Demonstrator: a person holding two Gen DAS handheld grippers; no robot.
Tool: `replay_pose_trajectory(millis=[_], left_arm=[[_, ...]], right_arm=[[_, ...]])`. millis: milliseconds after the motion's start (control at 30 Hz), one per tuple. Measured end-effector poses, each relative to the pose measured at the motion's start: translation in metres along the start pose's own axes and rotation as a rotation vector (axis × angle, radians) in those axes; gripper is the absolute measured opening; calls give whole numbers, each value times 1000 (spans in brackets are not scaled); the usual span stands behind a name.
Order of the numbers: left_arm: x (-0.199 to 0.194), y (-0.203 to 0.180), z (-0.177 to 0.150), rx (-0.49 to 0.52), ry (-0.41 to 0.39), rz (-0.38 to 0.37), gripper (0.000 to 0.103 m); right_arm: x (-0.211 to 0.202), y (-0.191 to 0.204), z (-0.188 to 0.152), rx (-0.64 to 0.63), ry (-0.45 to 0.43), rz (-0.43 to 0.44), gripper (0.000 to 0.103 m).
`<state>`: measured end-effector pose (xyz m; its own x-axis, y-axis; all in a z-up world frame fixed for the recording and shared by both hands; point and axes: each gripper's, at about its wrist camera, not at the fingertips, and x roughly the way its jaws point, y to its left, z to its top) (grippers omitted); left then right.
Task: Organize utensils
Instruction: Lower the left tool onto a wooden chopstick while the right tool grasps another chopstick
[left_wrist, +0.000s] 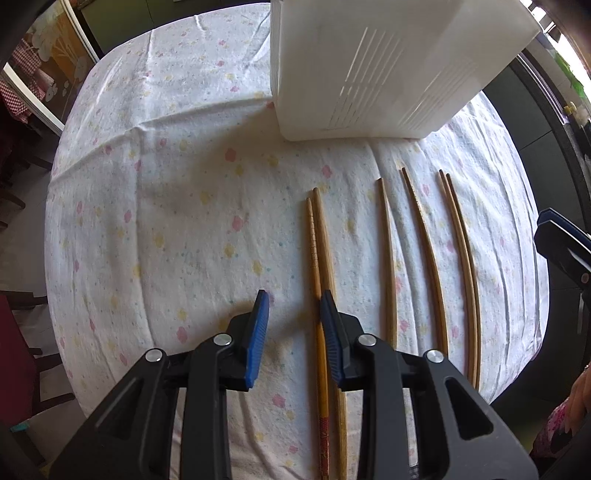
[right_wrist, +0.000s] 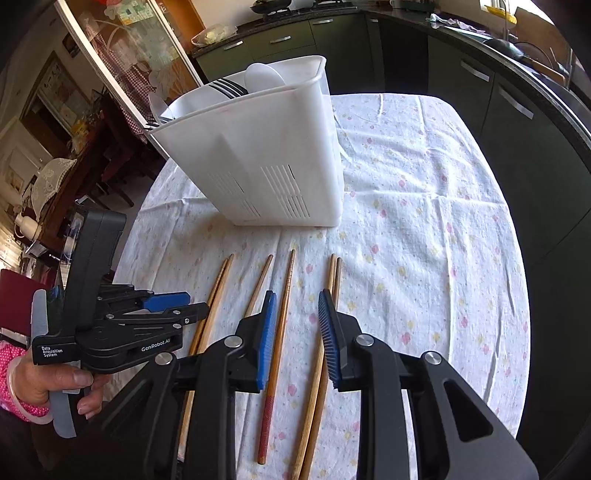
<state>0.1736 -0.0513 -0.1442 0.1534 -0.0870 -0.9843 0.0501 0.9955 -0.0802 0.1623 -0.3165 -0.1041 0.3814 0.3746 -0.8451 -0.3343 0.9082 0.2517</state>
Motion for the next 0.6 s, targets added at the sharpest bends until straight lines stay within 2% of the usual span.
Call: replay_pose_trajectory(millis=[133, 233, 267, 600], left_arm=[[5, -6, 3, 14, 11, 23, 26], [7, -11, 7, 18, 12, 19, 15], [11, -19, 10, 24, 12, 20, 8], [7, 0, 9, 10, 9, 1, 6]], right_arm=[[4, 3, 1, -13, 24, -13, 25], [14, 9, 3, -26, 62, -20, 25], [19, 11, 3, -31, 80, -23, 25], [84, 26, 10, -63, 309, -52, 24]])
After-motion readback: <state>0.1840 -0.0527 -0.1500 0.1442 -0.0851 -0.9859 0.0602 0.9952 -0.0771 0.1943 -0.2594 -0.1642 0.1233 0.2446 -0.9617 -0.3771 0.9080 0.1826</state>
